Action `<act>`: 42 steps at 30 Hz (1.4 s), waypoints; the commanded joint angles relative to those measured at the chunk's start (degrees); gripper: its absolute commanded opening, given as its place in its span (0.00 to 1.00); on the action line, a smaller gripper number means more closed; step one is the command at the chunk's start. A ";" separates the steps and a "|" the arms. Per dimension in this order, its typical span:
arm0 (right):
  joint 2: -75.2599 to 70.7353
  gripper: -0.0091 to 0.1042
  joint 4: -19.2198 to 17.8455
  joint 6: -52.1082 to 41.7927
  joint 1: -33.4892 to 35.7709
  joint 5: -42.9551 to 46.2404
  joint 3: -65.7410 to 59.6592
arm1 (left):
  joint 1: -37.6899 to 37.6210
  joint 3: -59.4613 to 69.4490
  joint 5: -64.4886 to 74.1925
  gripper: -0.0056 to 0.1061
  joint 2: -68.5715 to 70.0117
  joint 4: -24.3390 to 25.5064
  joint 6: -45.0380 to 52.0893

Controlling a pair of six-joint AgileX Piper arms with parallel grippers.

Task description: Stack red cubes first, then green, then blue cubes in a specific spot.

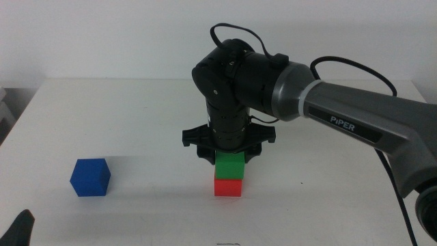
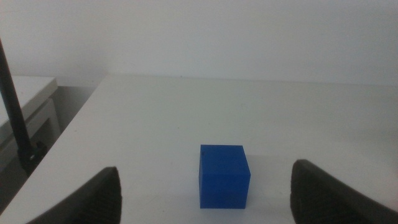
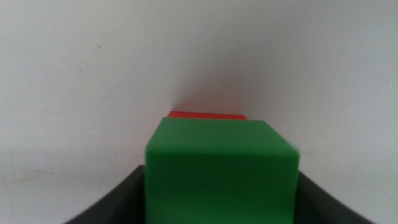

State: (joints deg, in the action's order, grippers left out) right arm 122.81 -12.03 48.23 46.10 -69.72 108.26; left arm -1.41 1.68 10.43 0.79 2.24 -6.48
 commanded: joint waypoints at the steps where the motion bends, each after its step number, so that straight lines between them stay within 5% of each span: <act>1: -3.04 0.60 -0.79 -0.19 0.12 0.11 1.63 | -0.12 -0.17 -4.61 0.88 1.13 -0.40 -0.70; 8: -3.04 0.91 -0.60 -0.19 0.12 0.06 1.63 | -0.12 -0.17 -4.61 0.88 1.13 -0.40 -0.70; 22: -13.96 0.91 -1.94 -0.60 2.33 -4.85 1.65 | -0.12 -0.17 -4.61 0.88 1.13 -0.40 -0.70; 30: -31.29 0.91 -1.35 -15.66 1.32 -4.59 -8.85 | -0.12 -0.17 -4.61 0.88 1.13 -0.40 -0.70; 35: -48.99 0.91 6.66 -37.24 -5.19 -2.25 -23.80 | -0.12 -0.17 -4.61 0.88 1.13 -0.40 -0.70; 42: -76.09 0.91 17.59 -54.33 -11.90 6.93 -42.98 | -0.12 -0.17 -4.61 0.88 1.13 -0.40 -0.70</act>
State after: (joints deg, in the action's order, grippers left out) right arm 51.14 2.24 -1.87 34.93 -68.00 66.93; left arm -1.41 1.68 10.43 0.79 2.24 -6.48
